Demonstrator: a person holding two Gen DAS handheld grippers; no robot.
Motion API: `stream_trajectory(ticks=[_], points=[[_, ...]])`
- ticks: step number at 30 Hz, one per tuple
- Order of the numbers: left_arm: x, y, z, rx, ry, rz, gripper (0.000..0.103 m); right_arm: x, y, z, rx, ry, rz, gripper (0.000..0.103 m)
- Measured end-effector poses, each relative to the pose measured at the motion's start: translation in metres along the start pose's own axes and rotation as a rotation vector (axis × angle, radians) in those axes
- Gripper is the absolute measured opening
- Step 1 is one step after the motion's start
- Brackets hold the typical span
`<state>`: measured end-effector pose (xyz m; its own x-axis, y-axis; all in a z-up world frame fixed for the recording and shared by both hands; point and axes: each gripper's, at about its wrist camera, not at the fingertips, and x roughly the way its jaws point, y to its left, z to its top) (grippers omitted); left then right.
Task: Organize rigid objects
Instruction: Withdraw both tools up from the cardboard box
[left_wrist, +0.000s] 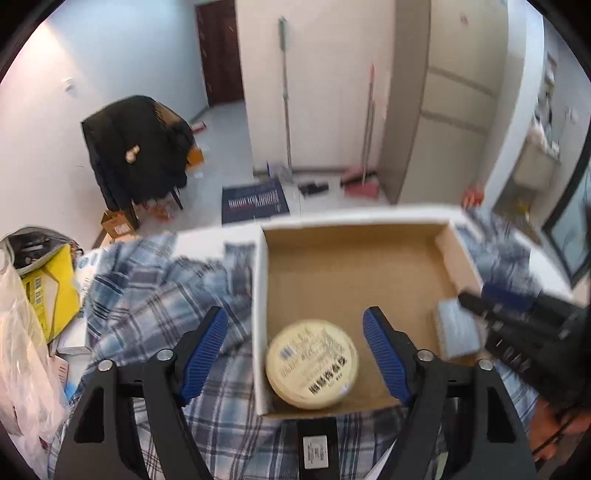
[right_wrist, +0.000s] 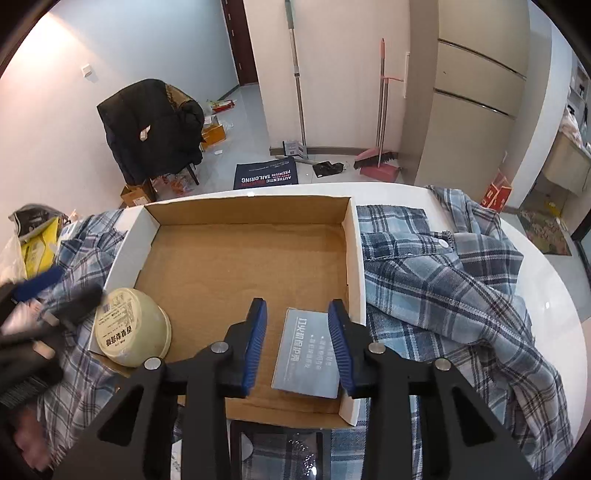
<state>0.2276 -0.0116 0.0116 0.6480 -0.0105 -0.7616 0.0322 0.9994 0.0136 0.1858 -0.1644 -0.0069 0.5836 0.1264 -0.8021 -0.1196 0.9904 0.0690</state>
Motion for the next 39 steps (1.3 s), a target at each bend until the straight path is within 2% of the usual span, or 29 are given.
stream_trajectory(ticks=[5,10,13,16,18,20,22,27,30,32,34,36,39], points=[[-0.026,0.01,0.006,-0.044,-0.112,-0.015,0.087,0.002,-0.006,0.0,0.03,0.018,0.006,0.033],[-0.054,0.014,0.009,-0.079,-0.23,-0.033,0.087,-0.035,-0.003,0.006,0.005,-0.09,-0.032,0.033],[-0.086,0.01,0.009,-0.06,-0.34,-0.017,0.087,-0.072,-0.003,0.008,0.002,-0.168,-0.003,0.033],[-0.132,0.004,0.006,-0.034,-0.509,0.001,0.087,-0.115,-0.003,0.008,-0.001,-0.249,0.006,0.033],[-0.159,0.001,0.003,-0.044,-0.59,-0.015,0.091,-0.145,-0.002,0.005,-0.008,-0.307,0.002,0.04],[-0.182,-0.002,-0.001,-0.038,-0.646,-0.065,0.103,-0.174,-0.002,-0.001,-0.032,-0.36,-0.004,0.041],[-0.209,-0.005,-0.011,0.006,-0.709,-0.139,0.103,-0.203,-0.003,-0.011,-0.041,-0.419,0.001,0.041],[-0.265,-0.006,-0.047,0.03,-0.817,-0.095,0.103,-0.259,-0.002,-0.048,-0.029,-0.534,0.005,0.056],[-0.288,-0.003,-0.077,0.024,-0.861,-0.072,0.103,-0.279,0.007,-0.071,-0.05,-0.587,-0.002,0.058],[-0.297,0.001,-0.094,0.007,-0.868,-0.065,0.103,-0.286,0.009,-0.082,-0.038,-0.603,-0.01,0.066],[-0.301,0.006,-0.107,-0.005,-0.853,-0.07,0.103,-0.289,0.01,-0.093,-0.015,-0.612,-0.001,0.068],[-0.301,0.012,-0.116,-0.002,-0.814,-0.083,0.103,-0.288,0.012,-0.103,-0.004,-0.614,-0.006,0.074],[-0.294,0.014,-0.124,0.038,-0.755,-0.066,0.103,-0.283,0.015,-0.12,-0.032,-0.599,0.011,0.075]])
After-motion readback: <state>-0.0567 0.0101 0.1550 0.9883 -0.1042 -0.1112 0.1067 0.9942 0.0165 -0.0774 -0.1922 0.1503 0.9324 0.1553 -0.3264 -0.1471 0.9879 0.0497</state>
